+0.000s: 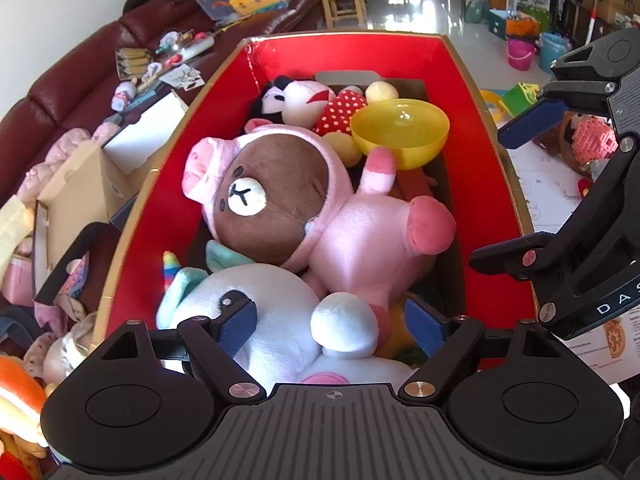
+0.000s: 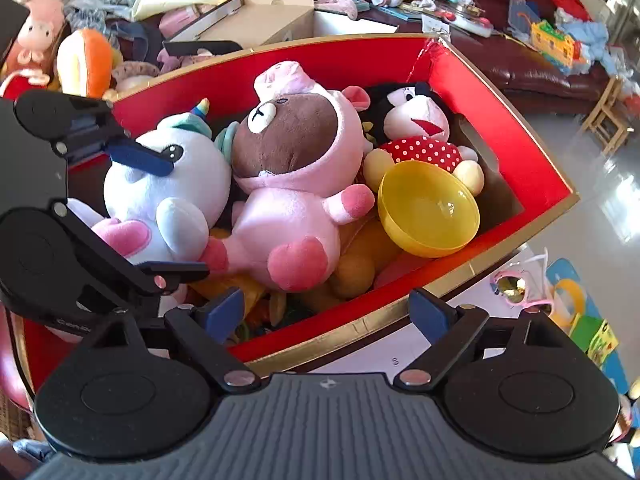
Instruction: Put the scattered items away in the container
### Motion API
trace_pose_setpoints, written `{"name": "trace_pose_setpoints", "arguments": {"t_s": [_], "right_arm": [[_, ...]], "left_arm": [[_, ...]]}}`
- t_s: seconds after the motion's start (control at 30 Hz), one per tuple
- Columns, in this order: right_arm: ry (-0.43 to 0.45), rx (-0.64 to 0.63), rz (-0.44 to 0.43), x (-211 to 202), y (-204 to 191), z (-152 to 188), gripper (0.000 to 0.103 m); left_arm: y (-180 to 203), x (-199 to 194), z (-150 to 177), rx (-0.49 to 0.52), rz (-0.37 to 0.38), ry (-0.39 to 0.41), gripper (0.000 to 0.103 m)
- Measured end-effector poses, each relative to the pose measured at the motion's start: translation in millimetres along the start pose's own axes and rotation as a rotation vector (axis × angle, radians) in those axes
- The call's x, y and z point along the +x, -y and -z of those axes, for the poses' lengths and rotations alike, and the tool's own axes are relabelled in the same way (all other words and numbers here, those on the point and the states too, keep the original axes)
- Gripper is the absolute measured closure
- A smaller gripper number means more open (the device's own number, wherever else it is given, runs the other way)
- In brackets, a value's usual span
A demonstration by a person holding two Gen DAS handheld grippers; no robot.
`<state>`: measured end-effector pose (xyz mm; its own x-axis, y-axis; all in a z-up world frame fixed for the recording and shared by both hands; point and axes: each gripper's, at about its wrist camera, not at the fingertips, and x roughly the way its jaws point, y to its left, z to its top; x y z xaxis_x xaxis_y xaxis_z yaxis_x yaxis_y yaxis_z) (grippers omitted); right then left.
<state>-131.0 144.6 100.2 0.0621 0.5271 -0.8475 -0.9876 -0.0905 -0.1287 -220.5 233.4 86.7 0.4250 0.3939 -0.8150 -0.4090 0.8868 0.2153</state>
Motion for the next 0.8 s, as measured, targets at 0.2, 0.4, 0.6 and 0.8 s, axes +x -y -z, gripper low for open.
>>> {"name": "trace_pose_setpoints", "arguments": {"t_s": [0.2,0.4,0.6,0.8], "right_arm": [[-0.045,-0.165,-0.007,9,-19,-15,0.006],[-0.089,-0.226,-0.01,26,-23,-18,0.005],[-0.129,-0.241,0.009,39,-20,-18,0.003],[-0.146,-0.238,0.02,45,-18,-19,0.003]], "left_arm": [[-11,5,-1,-0.043,0.005,-0.044,0.018],[-1,10,4,0.012,-0.05,-0.033,0.017],[-4,18,4,0.009,-0.033,-0.025,0.009],[-7,28,2,0.001,-0.044,-0.03,0.003]]}}
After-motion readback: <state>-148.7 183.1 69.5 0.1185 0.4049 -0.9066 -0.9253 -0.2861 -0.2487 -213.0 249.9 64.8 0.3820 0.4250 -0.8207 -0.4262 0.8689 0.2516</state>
